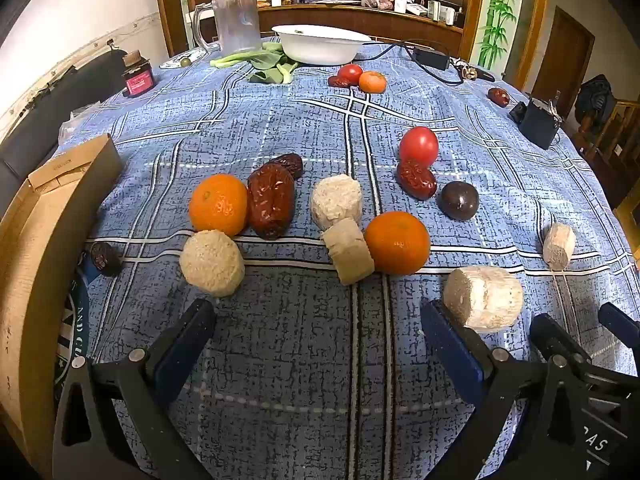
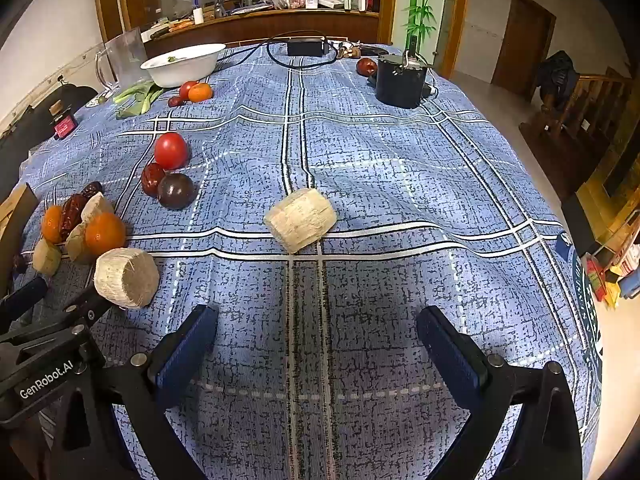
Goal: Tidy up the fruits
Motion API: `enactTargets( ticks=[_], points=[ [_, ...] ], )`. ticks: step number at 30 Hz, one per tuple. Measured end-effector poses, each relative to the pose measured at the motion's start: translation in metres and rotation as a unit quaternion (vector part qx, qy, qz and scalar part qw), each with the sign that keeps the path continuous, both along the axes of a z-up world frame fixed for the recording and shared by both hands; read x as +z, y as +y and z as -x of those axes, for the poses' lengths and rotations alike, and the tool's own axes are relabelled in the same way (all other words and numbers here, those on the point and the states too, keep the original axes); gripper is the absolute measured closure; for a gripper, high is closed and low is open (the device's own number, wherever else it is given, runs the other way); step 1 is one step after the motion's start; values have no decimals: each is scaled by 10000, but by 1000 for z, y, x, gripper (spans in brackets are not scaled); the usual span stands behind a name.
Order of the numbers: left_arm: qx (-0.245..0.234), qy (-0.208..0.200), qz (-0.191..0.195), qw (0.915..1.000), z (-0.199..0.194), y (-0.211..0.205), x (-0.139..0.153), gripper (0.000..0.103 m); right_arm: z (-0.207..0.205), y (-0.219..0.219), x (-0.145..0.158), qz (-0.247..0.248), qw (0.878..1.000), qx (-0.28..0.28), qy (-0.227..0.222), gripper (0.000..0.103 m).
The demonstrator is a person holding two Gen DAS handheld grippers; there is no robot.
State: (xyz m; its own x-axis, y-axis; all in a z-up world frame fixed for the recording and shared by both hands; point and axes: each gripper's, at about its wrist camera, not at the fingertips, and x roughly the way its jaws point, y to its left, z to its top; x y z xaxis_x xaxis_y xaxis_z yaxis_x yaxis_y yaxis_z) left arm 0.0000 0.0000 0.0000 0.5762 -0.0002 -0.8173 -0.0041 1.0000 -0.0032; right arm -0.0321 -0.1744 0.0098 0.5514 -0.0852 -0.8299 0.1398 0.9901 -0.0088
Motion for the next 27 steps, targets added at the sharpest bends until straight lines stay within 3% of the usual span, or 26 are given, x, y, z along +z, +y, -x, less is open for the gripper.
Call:
enactTargets(
  ticks=[27],
  points=[
    [-48, 70, -8, 10000, -1, 0, 0, 0, 0, 0, 0, -24, 10000, -4, 13, 1]
  ],
)
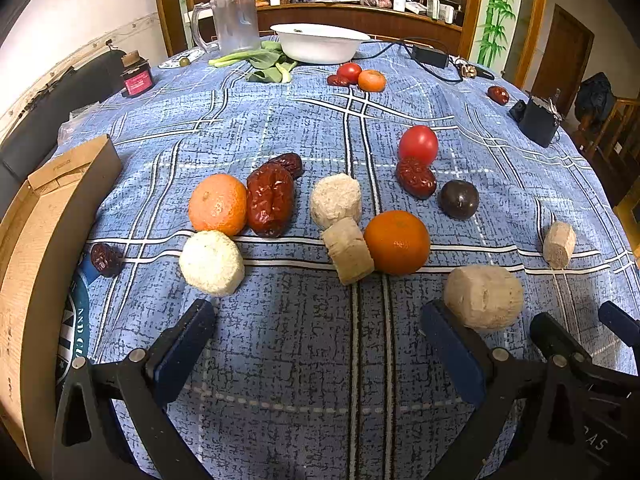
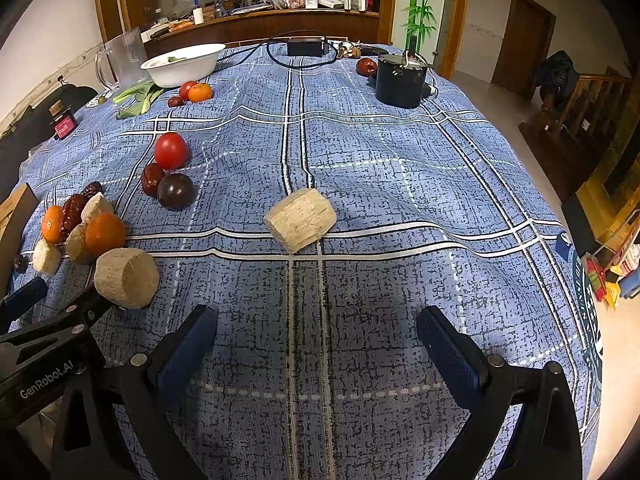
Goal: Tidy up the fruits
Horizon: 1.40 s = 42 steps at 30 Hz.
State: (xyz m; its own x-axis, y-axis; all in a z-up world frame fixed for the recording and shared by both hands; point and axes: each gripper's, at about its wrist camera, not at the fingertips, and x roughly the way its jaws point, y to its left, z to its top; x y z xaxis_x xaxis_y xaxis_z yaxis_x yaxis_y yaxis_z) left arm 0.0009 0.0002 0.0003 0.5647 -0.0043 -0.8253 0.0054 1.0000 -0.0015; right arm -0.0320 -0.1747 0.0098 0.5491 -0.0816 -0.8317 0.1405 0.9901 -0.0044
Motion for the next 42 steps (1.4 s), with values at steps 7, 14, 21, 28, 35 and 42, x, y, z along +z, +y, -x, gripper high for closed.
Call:
enactTargets(
  ticks=[7, 14, 21, 28, 35, 42],
  points=[
    [-218, 261, -8, 9994, -6, 0, 0, 0, -4, -1, 1, -36, 9999, 24, 114, 1],
    [-298, 317, -16, 9991, 3, 3, 0, 0, -7, 0, -2, -5, 9999, 27, 154, 1],
    [-498, 850, -1, 9951, 4, 5, 4, 0, -9, 2, -3, 38, 9999, -45, 138, 1],
    [-434, 805, 360, 9952, 21, 25, 29, 12, -10, 1, -3, 41, 9994, -196, 267, 1],
    [-402, 104, 316, 9986, 42, 46, 79, 16, 7, 15, 27, 66, 9991, -409, -16, 1],
    [-503, -216, 215, 9983, 51, 55, 109, 33, 36, 42, 85, 409, 9930, -523, -980, 1]
  ],
)
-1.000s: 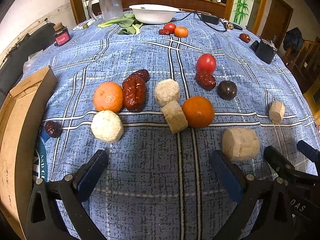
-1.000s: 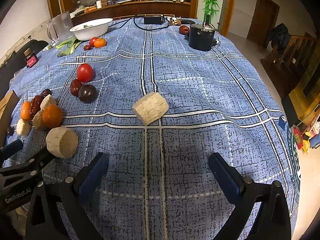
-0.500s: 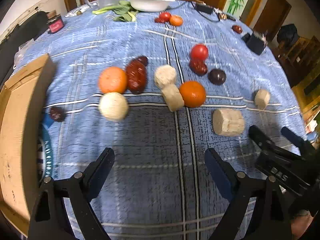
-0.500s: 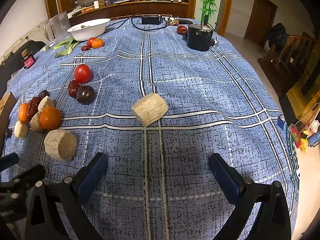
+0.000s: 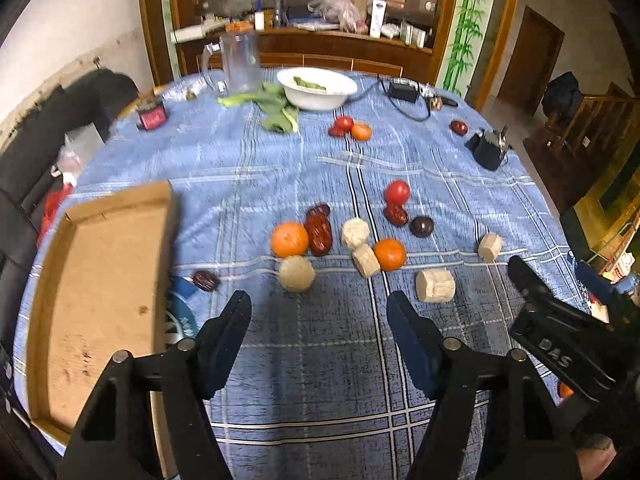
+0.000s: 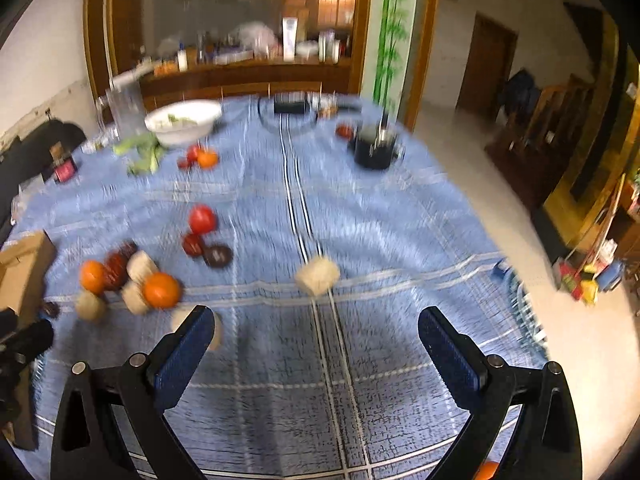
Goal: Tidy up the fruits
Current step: 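Move the left tool toward a beige block while the right tool approaches a beige cylinder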
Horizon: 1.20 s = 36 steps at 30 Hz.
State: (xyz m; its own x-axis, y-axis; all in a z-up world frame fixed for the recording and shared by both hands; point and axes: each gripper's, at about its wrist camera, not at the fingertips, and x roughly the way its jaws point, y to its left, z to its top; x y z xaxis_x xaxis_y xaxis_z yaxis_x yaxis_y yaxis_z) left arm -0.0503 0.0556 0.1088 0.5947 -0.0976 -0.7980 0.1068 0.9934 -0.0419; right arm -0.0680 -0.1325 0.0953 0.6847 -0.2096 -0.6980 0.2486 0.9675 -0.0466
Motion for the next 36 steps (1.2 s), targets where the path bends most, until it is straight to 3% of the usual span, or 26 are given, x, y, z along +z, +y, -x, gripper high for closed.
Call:
enactTargets(
  ticks=[5, 11, 14, 36],
  points=[
    [53, -471, -79, 9988, 12, 8, 27, 33, 15, 22, 32, 167, 9989, 103, -425, 1],
    [115, -925, -199, 9954, 25, 16, 52, 33, 12, 41, 44, 620, 9973, 31, -395, 1],
    [130, -1048, -253, 9941, 30, 18, 58, 33, 14, 43, 43, 551, 9978, 64, -357, 1],
    [283, -1060, -301, 9935, 37, 18, 58, 33, 6, 51, 24, -284, 9970, 724, 38, 1]
  ],
)
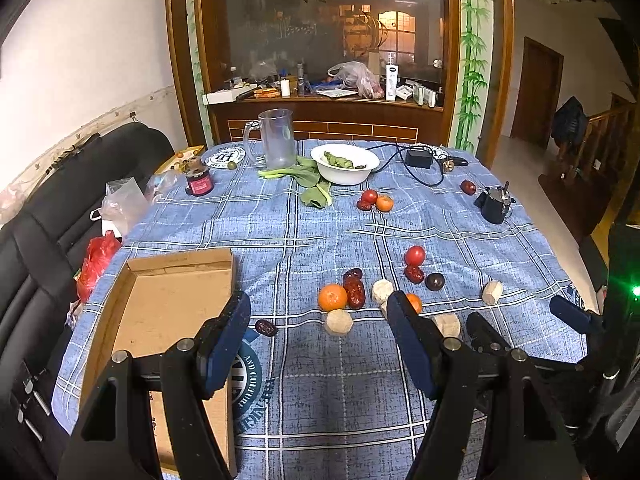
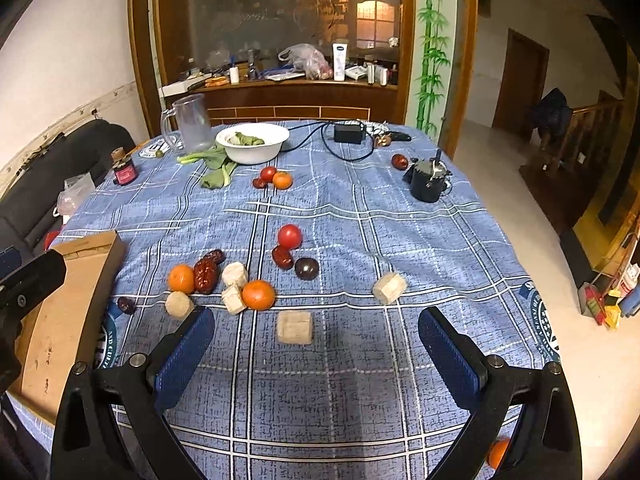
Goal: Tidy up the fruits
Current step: 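Move the left tool toward a beige block while the right tool approaches a beige cylinder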
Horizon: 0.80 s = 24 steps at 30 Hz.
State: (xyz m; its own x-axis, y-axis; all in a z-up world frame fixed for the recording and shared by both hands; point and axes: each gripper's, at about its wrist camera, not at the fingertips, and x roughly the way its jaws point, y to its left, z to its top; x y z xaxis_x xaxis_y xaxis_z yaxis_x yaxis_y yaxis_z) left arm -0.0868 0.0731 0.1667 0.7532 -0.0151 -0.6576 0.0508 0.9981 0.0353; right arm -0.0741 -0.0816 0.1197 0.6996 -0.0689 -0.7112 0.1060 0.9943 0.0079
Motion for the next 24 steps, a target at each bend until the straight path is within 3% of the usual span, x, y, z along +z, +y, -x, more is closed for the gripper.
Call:
enactTargets(
  ticks=[17, 24],
  points=[
    [118, 381, 89, 9992, -19, 0, -22, 33, -16, -8, -20, -93, 9994, 92, 322, 1],
    [377, 994, 445, 9933, -37, 18, -54, 33, -25, -47, -35, -317, 9974, -338, 549, 1]
  ],
)
